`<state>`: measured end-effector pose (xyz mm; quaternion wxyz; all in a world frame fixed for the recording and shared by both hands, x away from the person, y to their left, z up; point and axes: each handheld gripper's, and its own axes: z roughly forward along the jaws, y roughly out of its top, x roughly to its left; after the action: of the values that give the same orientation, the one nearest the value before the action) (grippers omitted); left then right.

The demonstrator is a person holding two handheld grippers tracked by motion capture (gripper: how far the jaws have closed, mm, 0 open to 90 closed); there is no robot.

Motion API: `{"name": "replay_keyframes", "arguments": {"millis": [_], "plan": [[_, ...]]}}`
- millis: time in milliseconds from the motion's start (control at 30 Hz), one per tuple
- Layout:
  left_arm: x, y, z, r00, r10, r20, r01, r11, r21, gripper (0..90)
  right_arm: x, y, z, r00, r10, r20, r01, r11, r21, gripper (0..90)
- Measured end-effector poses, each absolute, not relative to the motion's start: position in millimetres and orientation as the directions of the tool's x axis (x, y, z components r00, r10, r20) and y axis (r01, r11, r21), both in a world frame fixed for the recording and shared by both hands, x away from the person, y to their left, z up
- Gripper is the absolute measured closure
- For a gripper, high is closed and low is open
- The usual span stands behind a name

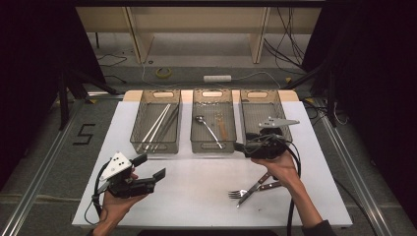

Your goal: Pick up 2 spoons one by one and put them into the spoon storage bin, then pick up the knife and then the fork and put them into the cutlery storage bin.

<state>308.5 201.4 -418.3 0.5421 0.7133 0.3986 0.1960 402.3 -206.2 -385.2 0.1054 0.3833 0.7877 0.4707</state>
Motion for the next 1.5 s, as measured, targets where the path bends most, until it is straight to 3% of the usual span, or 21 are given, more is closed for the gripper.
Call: {"name": "replay_keyframes", "arguments": {"millis": [700, 1100, 1267, 1500], "plan": [[311, 201, -419, 0.602, 0.783, -0.157, 0.359, -0.089, 0.929, 15.5, 392, -246, -425, -0.618, 0.764, 0.185, 0.562, 0.265, 0.783, 31.4], [311, 201, -419, 0.606, 0.781, -0.154, 0.36, -0.096, 0.928, 15.5, 394, -253, -438, -0.604, 0.782, 0.151, 0.582, 0.303, 0.755, 34.6], [310, 201, -419, 0.606, 0.78, -0.153, 0.359, -0.097, 0.928, 15.5, 394, -257, -442, -0.594, 0.794, 0.128, 0.593, 0.324, 0.737, 46.3], [310, 201, -419, 0.604, 0.782, -0.151, 0.359, -0.098, 0.928, 15.5, 400, -263, -454, -0.579, 0.809, 0.101, 0.626, 0.361, 0.691, 70.6]]}}
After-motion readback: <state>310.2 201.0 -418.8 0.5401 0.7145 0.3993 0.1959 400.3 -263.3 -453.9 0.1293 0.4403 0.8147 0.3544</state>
